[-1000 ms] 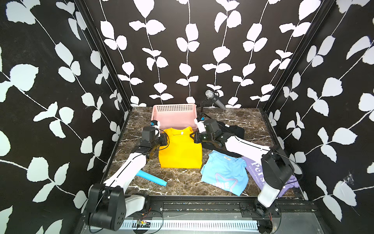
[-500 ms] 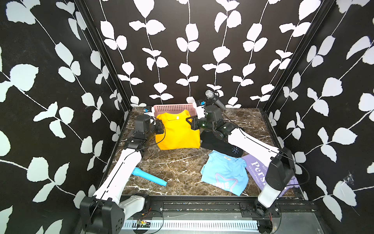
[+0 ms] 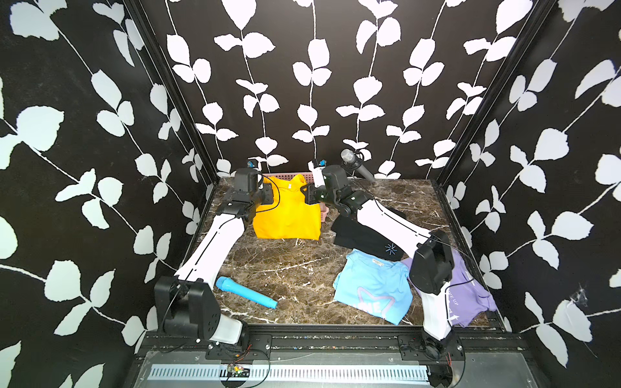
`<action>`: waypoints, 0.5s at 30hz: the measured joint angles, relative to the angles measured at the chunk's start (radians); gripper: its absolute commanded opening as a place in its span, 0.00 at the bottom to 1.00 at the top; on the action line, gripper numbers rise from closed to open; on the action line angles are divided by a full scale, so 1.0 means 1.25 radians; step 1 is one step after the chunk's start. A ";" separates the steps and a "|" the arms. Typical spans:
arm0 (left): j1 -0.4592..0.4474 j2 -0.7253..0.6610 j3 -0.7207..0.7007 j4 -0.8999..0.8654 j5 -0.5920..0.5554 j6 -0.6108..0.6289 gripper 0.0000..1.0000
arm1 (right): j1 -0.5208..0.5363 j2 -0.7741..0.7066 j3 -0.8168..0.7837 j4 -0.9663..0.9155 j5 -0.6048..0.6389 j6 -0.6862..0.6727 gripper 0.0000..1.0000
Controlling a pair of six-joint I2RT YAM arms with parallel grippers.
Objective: Put the folded t-shirts into the basket
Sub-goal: Move the bin to the center of the board.
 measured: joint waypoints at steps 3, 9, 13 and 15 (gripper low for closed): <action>0.016 0.046 0.040 -0.003 0.007 0.007 0.00 | -0.001 0.046 0.064 -0.026 0.014 -0.003 0.00; 0.044 0.132 0.125 -0.017 0.029 0.014 0.00 | -0.015 0.133 0.195 -0.078 0.020 -0.002 0.00; 0.056 0.189 0.179 -0.025 0.041 0.022 0.00 | -0.028 0.192 0.290 -0.112 0.019 0.000 0.00; 0.061 0.219 0.206 -0.029 0.048 0.026 0.00 | -0.036 0.221 0.334 -0.128 0.020 0.000 0.00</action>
